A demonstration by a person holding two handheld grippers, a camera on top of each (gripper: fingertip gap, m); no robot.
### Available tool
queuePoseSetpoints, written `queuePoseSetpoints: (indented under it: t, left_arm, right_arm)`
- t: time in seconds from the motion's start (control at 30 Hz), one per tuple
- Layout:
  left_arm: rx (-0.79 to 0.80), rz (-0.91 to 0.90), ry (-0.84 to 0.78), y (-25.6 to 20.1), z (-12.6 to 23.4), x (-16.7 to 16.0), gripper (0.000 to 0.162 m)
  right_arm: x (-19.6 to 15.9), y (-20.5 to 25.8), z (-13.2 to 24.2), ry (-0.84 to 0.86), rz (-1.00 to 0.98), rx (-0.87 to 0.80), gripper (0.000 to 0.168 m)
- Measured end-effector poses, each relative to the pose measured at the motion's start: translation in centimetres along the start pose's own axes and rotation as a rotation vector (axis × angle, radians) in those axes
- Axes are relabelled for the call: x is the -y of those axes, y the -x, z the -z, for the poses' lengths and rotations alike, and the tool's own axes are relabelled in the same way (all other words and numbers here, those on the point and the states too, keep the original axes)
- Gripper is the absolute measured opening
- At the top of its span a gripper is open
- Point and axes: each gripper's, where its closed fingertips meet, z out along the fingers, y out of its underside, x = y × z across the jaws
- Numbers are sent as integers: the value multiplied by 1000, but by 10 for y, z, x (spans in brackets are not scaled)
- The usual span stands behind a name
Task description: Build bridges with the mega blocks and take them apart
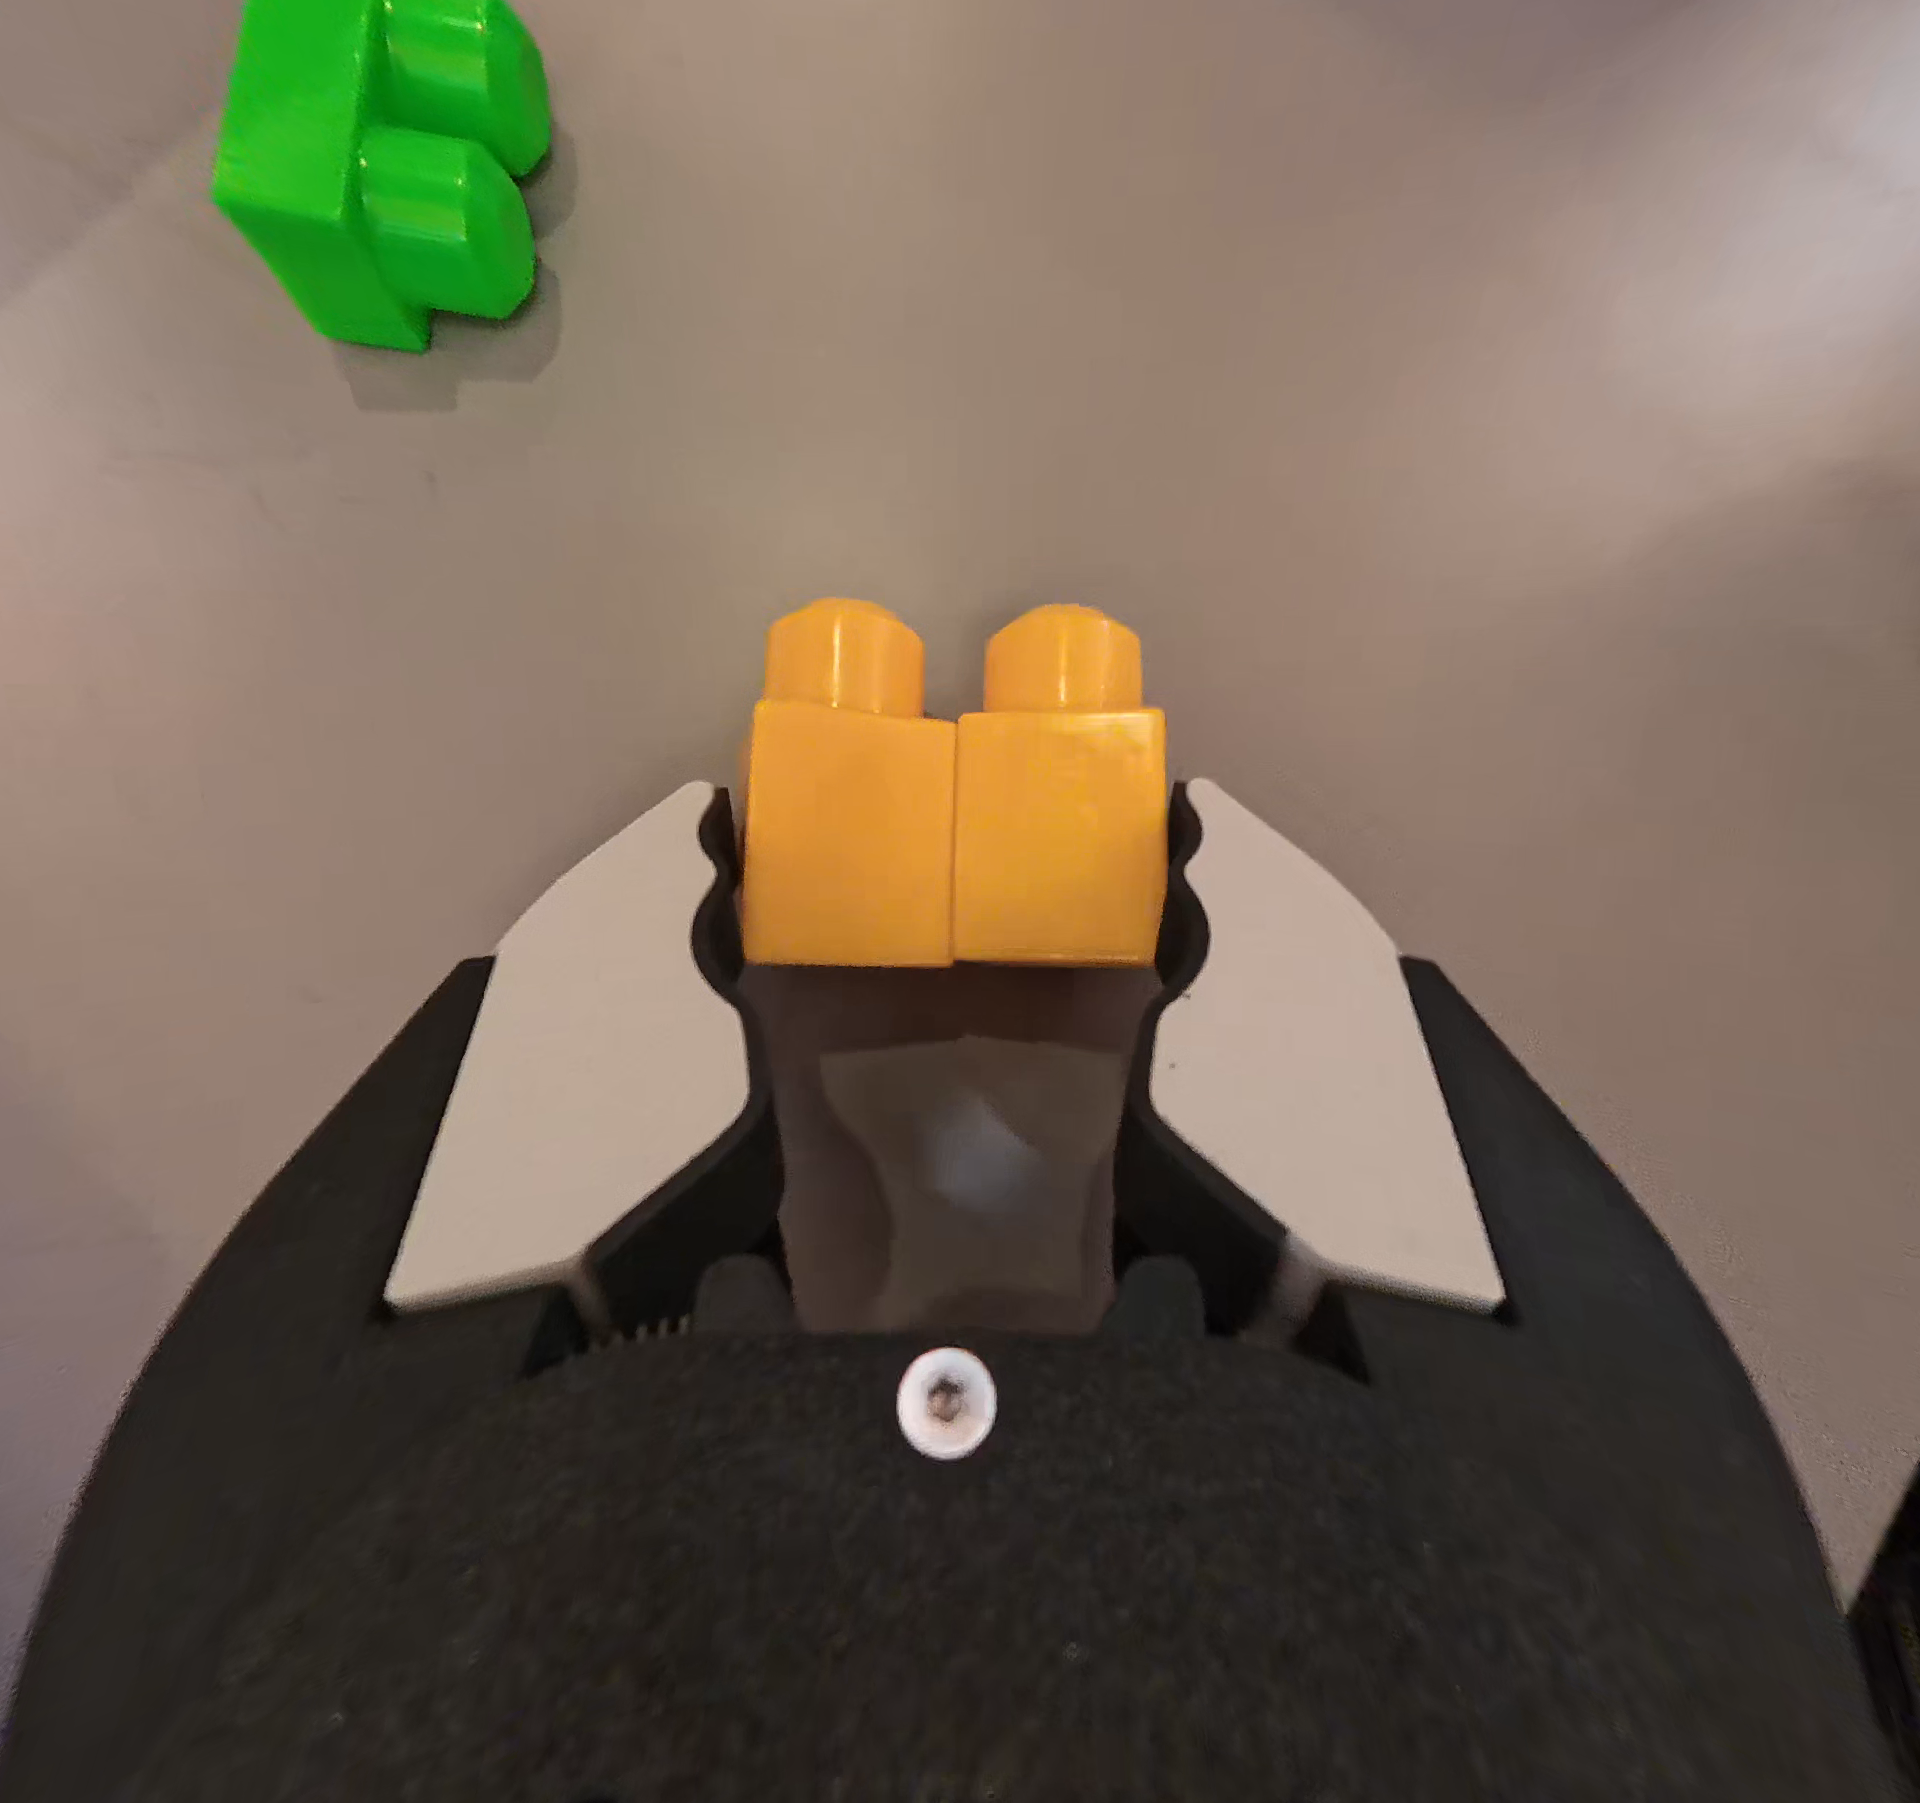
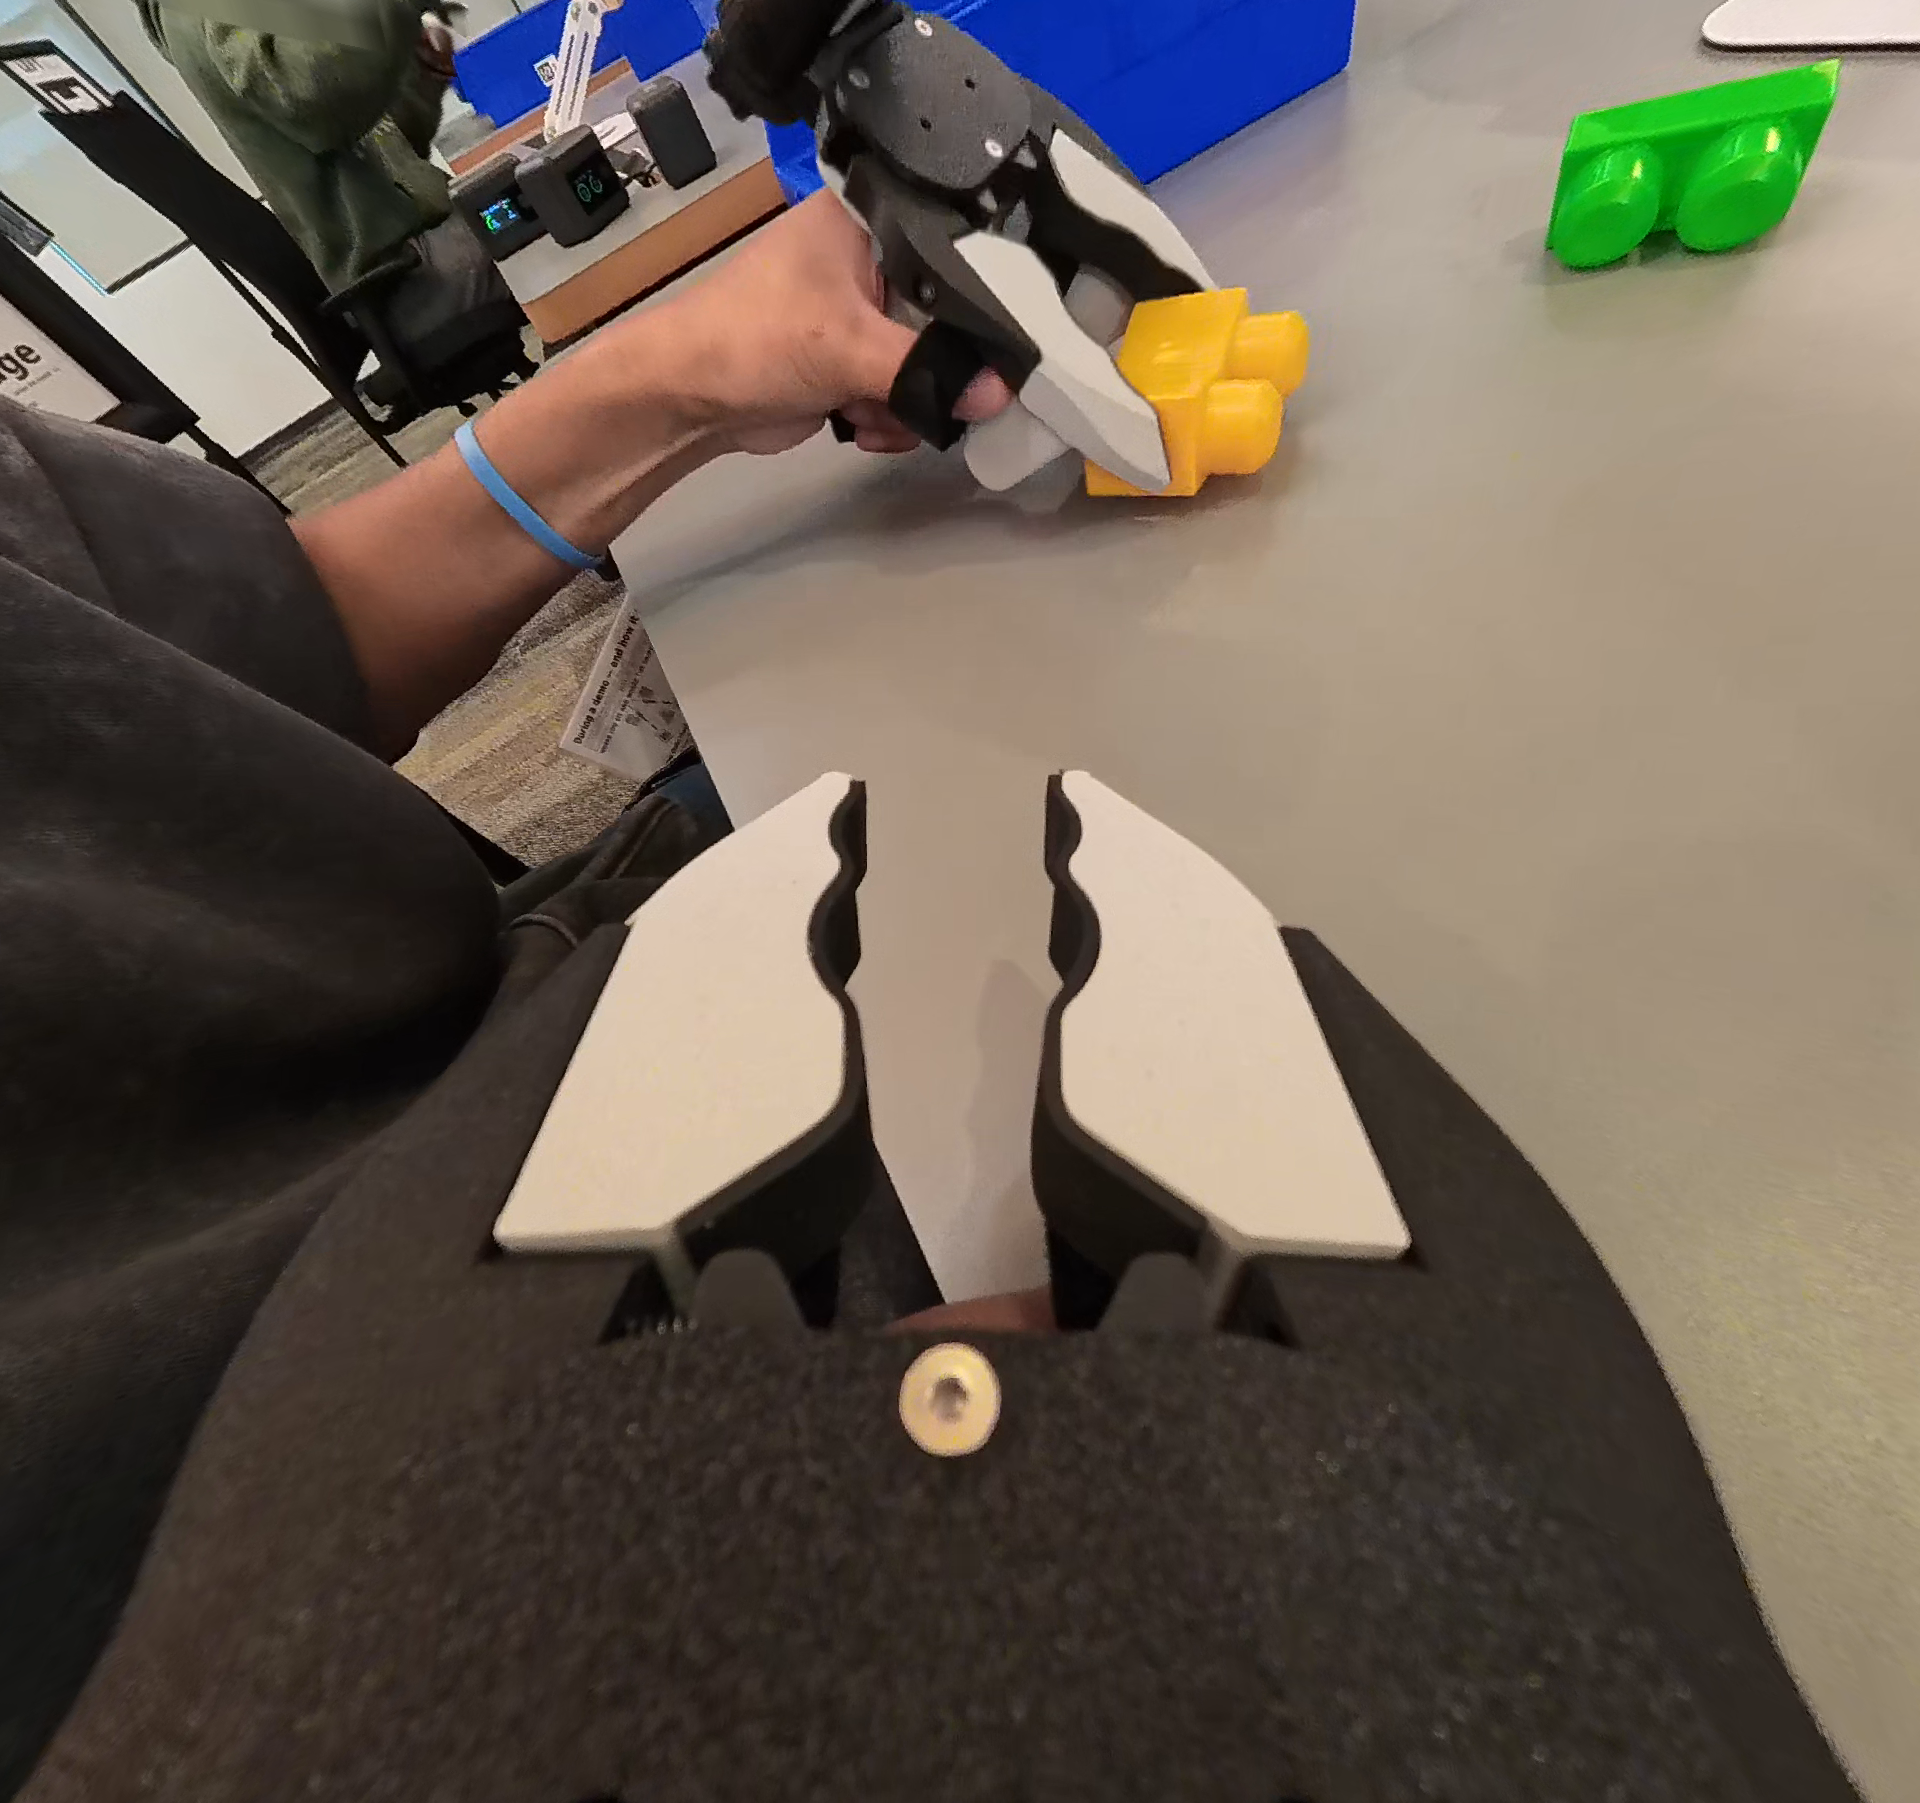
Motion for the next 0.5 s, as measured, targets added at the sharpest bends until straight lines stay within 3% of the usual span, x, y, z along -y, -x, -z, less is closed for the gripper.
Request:
queuePoseSetpoints:
  t: [0.3,0.33,0.5]
  left_arm:
    - [27,22,17,5,-2,-8,85]
    - [36,25,-5,4,1,-6,94]
    - [187,39,-207,1,40,-3,99]
  right_arm:
    - [-3,1,-2,12,7,1,33]
    - [-2,1,-2,11,5,2,33]
    - [-2,1,0,9,13,-4,33]
